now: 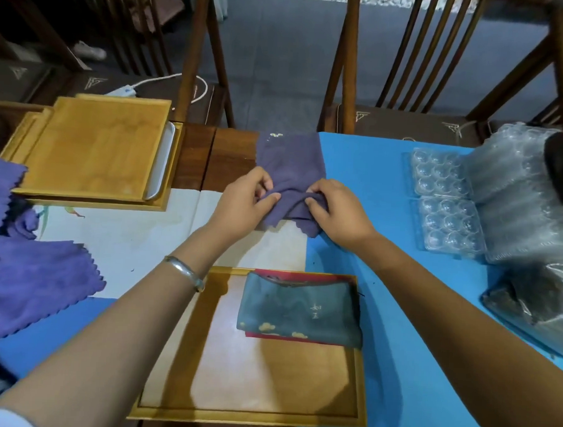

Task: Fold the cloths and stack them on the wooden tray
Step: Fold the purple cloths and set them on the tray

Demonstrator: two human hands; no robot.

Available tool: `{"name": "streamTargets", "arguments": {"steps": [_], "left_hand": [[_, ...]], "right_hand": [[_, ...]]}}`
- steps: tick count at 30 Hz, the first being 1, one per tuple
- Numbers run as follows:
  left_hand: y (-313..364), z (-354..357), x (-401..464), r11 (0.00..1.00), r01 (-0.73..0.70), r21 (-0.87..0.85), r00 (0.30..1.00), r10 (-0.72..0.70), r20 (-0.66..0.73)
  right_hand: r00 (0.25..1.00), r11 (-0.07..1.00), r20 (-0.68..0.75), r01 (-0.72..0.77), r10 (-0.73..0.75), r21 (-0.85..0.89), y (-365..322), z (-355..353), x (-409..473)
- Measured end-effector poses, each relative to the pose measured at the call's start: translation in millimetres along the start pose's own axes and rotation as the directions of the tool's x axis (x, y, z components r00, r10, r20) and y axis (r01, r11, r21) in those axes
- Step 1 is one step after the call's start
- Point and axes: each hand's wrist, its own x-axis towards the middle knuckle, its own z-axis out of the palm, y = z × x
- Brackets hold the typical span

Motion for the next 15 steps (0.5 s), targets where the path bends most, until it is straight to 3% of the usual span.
{"name": "streamTargets", "arguments": {"steps": [7,15], "left_hand": [[70,-26,-32,0.969,-0.096,-0.227,0.995,0.087,-0.051],[160,-53,-55,0.94,-0.171,-0.297,0.985,0.174,-0.016]], "right_hand": [[0.978,0.981,-0.208,0.056,-0.017,0.184,-39,-61,-54],[0.957,0.992,-0.261,0.111,-0.124,-0.064,-87,-153,-120]]}}
